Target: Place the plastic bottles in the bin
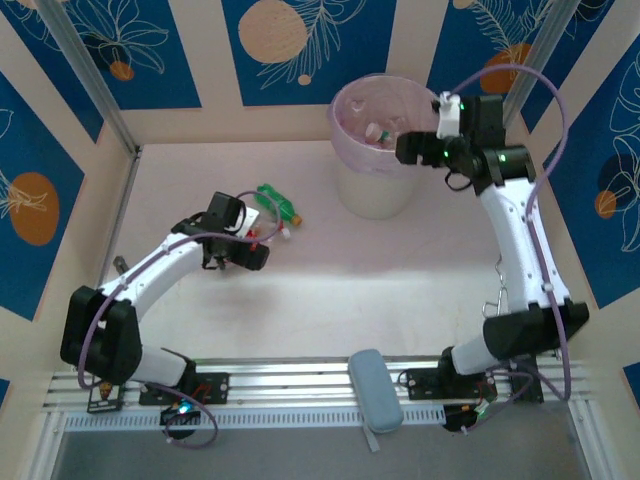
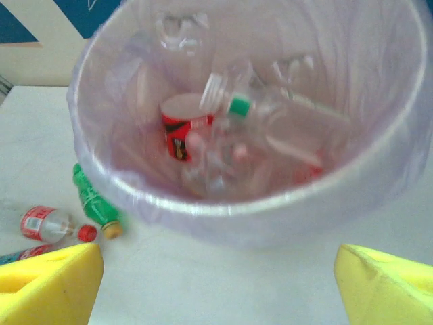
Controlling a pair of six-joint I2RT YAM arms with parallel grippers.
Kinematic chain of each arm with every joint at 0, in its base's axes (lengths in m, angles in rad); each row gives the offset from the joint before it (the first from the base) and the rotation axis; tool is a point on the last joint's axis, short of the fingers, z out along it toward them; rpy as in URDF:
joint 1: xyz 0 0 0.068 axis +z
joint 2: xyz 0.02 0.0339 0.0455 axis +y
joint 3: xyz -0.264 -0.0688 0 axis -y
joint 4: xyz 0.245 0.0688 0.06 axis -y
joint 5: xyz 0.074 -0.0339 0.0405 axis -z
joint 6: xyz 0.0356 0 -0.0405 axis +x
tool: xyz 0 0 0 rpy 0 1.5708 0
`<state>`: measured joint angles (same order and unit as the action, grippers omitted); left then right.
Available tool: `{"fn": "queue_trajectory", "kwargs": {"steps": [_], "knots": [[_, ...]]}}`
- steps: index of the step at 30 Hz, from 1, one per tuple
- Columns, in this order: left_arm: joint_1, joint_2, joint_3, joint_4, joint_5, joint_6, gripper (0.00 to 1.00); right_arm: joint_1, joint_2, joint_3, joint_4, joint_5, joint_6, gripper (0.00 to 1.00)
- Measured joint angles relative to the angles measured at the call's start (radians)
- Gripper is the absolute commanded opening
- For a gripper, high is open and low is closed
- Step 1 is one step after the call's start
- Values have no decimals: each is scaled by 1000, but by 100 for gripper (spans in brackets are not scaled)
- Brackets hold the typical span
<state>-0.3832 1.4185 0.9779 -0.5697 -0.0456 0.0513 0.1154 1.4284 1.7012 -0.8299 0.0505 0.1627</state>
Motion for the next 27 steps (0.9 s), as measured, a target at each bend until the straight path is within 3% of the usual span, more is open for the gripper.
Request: {"fn": "queue_trajectory", "kwargs": {"steps": [6,12,19,27], "knots": [[37,81,8,15,48,73,99,-44,-220,-274,23,-55,69,89],[52,169,55,41,53,111,98,-157,-385,-487,24,-154,106,88],[51,250,69,-12,108,112,94,-219,-454,-589,14,-220,129,88],[-11,216,65,-48,175,64,95,-221,-463,-605,42,-274,158,88]]}}
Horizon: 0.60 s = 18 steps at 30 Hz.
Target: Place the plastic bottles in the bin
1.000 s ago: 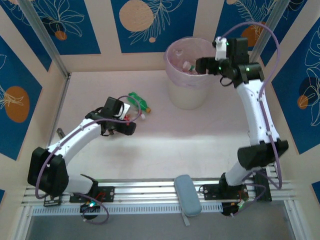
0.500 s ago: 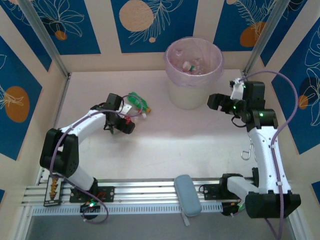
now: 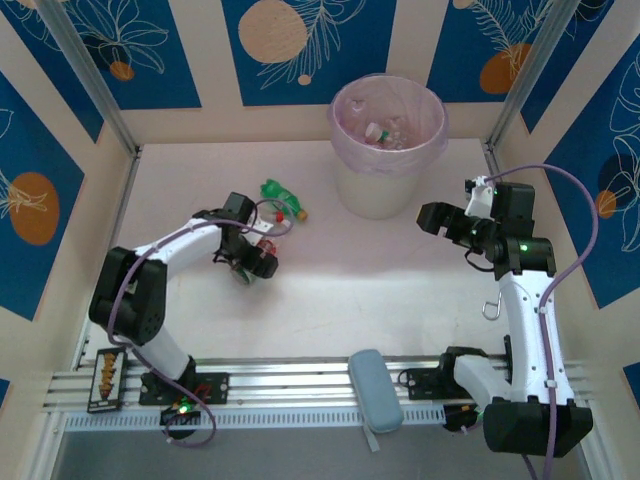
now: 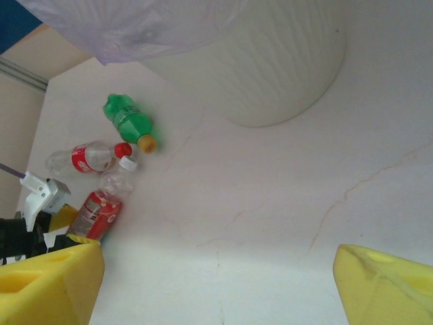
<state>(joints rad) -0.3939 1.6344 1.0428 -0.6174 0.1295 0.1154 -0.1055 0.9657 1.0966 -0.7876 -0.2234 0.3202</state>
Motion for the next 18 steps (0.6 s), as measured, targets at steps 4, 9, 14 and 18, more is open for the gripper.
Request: {"fn": "queue_trajectory", "kwargs": {"steps": [4,9,14,18], "knots": [[-48,-62,-33,6,27,-48,100,0,7,0,21,-19,8,88],[-115,-75,-79,10,6,-108,100,0,7,-22,33,-25,16,88],[-138,-38,-86,6,-55,-138,100,1,7,-26,36,-29,23,88],[-152,19,-78,-5,-88,-160,95,3,6,-36,40,-30,25,88]]}}
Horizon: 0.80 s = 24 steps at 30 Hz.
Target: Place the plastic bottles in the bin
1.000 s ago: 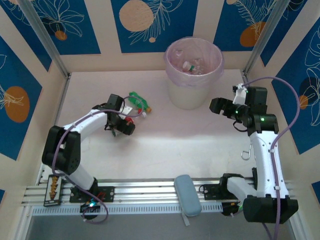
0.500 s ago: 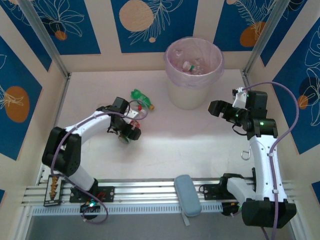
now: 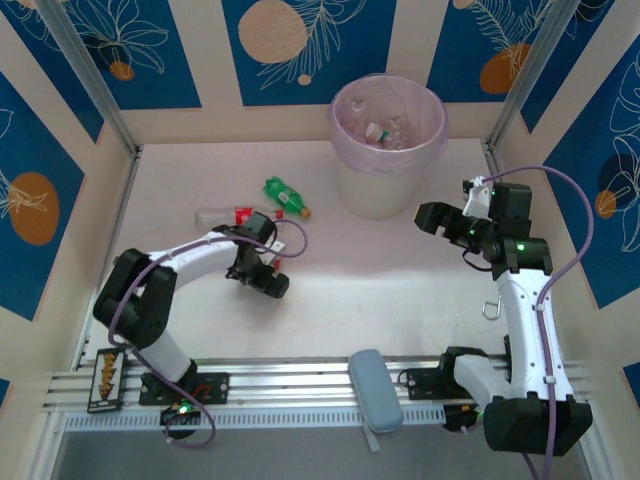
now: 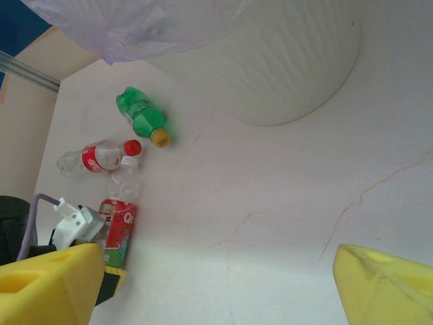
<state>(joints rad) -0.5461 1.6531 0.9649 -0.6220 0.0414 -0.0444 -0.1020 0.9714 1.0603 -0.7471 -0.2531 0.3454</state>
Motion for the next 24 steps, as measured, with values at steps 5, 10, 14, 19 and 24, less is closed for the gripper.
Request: {"fn": "queue_trajectory", "kwargs": {"steps": [5,10,14,19,24], "knots": [[-7,45,32,-21,-32,-30,86,3,-6,-25,-1,-2,1,88],[-10,46,43,-21,-43,-43,77,3,-8,-29,0,-2,1,88],[-14,46,44,-22,-45,-53,65,3,-8,-40,0,-2,1,88],[-16,43,44,-19,-47,-57,62,8,-9,-43,0,-2,5,88],[-21,-10,43,-4,-43,-71,62,52,-19,-64,24,-14,34,87]]}}
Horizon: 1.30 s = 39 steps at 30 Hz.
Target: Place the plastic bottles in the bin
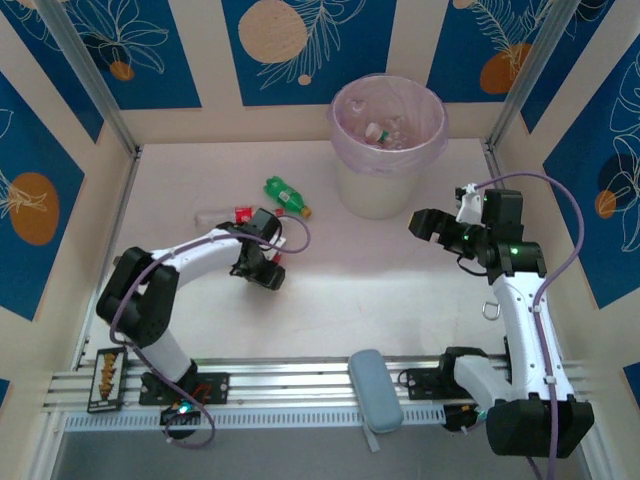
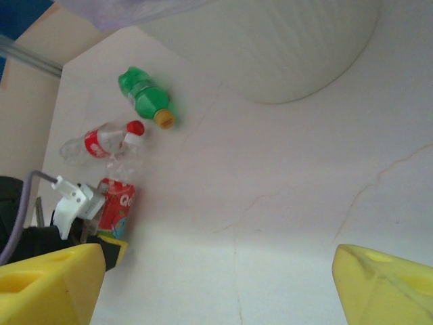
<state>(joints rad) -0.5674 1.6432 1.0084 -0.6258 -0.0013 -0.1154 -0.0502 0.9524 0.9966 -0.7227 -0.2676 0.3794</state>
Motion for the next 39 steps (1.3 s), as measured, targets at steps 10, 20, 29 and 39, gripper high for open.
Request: {"fn": "queue_trajectory", "kwargs": {"steps": [10,20,29,39], "knots": [[-69,-262,-89,239,257,-55,49,298,82,-112,304,-123,222,90],[-178,-272,-108,393,425,-60,41,398,316,-87,553,-156,338,89],[-193,-239,-108,414,447,-59,42,426,422,-67,679,-192,393,81],[-197,-232,-103,422,442,-59,46,459,460,-67,732,-222,423,56]]}}
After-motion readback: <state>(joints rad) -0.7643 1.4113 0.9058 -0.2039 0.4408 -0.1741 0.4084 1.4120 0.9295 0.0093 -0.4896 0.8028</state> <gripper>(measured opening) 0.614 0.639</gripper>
